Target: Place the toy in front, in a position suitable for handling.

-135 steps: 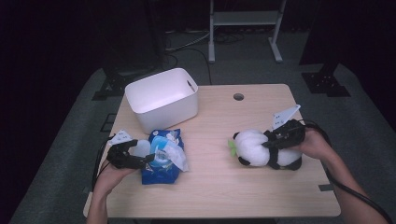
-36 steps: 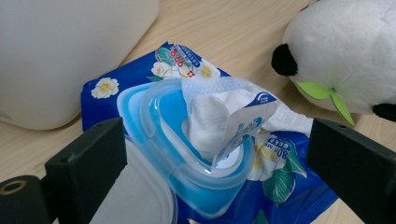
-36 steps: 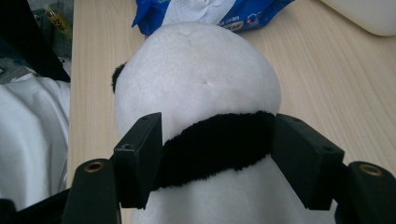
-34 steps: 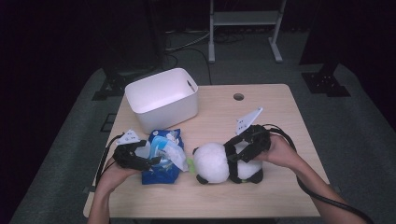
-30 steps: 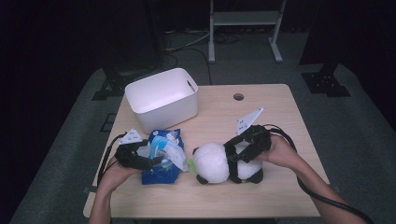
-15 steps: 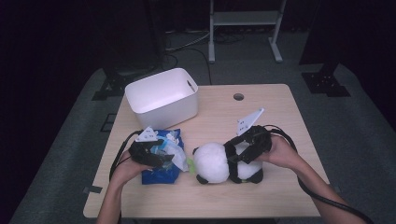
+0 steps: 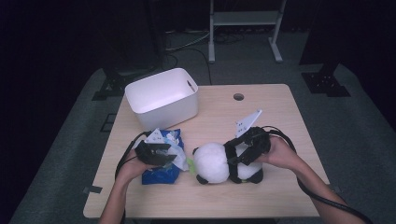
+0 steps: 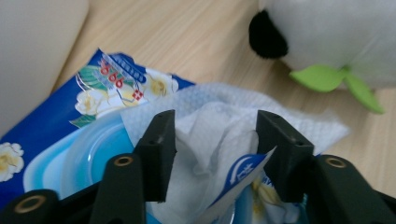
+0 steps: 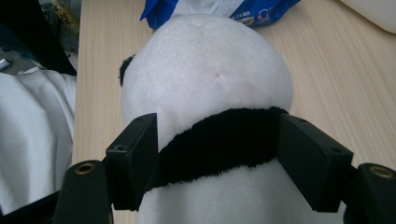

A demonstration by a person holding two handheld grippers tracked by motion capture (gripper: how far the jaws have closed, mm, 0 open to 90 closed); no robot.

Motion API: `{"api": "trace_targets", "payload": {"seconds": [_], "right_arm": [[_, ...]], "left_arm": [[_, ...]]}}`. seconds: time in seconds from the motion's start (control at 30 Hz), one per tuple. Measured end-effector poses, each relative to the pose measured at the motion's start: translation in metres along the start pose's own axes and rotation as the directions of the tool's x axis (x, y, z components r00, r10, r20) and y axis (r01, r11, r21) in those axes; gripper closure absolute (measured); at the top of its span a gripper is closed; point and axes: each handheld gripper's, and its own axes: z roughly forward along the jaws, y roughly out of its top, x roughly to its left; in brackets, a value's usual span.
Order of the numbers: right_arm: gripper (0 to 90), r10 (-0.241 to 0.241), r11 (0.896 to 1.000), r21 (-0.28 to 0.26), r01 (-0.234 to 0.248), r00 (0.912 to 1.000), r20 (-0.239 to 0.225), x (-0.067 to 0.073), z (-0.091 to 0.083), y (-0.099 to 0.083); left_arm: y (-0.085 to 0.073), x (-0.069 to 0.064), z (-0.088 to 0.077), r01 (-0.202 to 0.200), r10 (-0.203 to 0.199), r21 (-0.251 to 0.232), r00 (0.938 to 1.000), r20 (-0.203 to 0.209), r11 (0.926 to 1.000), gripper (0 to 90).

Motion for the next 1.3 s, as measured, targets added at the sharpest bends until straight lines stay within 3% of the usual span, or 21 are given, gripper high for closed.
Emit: {"api": "trace_targets", "payload": {"seconds": [0.1,0.27,0.63,0.8,1.07,1.3], "right_arm": [[27.8,-0.001,1.0,0.0,0.001,1.0,-0.004,0.0,0.001,-0.001],[27.5,-0.001,1.0,0.002,0.001,1.0,-0.007,0.0,0.001,-0.001],[26.7,-0.002,1.0,-0.003,0.002,0.9999,-0.011,0.0,0.002,-0.003],[26.6,-0.002,1.0,0.0,0.002,0.9999,-0.013,0.0,0.002,-0.002],[26.7,-0.006,1.0,0.001,0.006,0.9998,-0.017,-0.001,0.003,-0.002],[26.7,-0.003,1.0,0.001,0.003,0.9998,-0.018,-0.001,0.003,-0.002]], "left_arm": [[-0.004,0.001,0.004,0.007,-0.006,0.019,0.9999,-0.014,0.9998,58.5],[-0.006,0.002,0.004,0.038,-0.037,0.021,0.9993,-0.01,0.9991,60.6],[-0.007,0.0,0.003,0.02,-0.02,0.024,0.9998,-0.005,0.9995,66.6],[-0.007,0.002,0.002,0.012,-0.011,0.027,0.9999,-0.006,0.9996,78.5],[-0.008,0.003,-0.005,0.035,-0.035,-0.024,0.9994,0.007,0.9991,82.2],[-0.002,0.002,-0.017,0.03,-0.03,-0.067,0.9995,0.01,0.9973,82.3]]}}
